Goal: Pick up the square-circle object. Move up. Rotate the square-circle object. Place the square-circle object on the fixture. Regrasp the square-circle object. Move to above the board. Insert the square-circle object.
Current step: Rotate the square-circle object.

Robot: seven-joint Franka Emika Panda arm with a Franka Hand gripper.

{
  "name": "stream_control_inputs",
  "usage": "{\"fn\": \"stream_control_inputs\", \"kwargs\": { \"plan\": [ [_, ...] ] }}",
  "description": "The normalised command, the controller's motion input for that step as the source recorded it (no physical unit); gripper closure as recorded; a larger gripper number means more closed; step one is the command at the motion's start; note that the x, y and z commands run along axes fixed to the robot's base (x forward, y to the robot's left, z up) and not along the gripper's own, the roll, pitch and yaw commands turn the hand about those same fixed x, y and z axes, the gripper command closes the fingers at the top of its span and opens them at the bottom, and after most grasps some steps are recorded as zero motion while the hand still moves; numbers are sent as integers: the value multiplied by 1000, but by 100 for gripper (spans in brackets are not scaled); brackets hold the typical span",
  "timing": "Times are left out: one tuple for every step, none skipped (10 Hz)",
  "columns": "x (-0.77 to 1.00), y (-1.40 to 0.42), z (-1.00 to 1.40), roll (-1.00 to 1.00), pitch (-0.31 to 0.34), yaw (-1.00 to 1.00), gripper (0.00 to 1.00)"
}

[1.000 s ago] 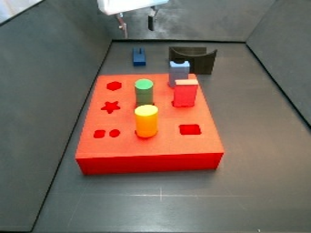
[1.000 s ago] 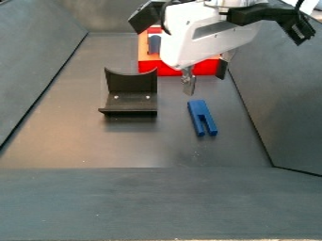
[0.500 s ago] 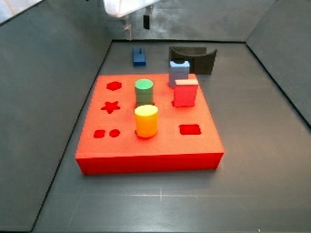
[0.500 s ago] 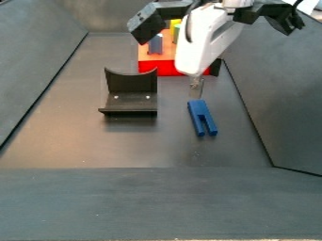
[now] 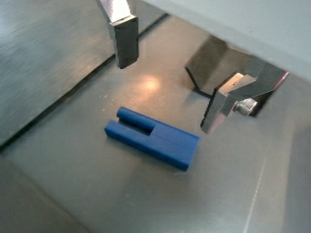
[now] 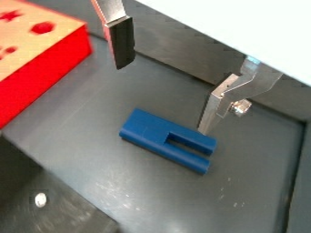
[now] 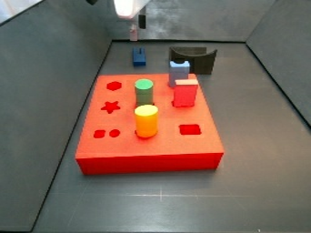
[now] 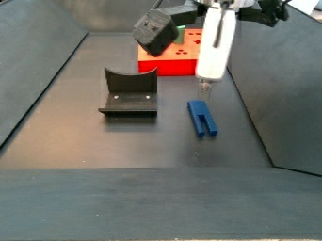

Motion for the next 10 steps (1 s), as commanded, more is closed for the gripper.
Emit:
{"fn": "stream_control_inputs", "kwargs": {
  "plan": [
    [32,4,-41,0,-2,1000,0],
    [32,4,-41,0,-2,1000,0],
    [32,4,-40,0,-2,1000,0],
    [32,3,-40,0,-2,1000,0],
    [32,4,-40,0,-3,1000,0],
    [32,3,-40,0,-3,1000,0],
    [32,3,-40,0,-3,1000,0],
    [32,3,-39,0,-3,1000,0],
    [32,3,-39,0,-3,1000,0],
    [32,3,-39,0,-3,1000,0]
  ]
}}
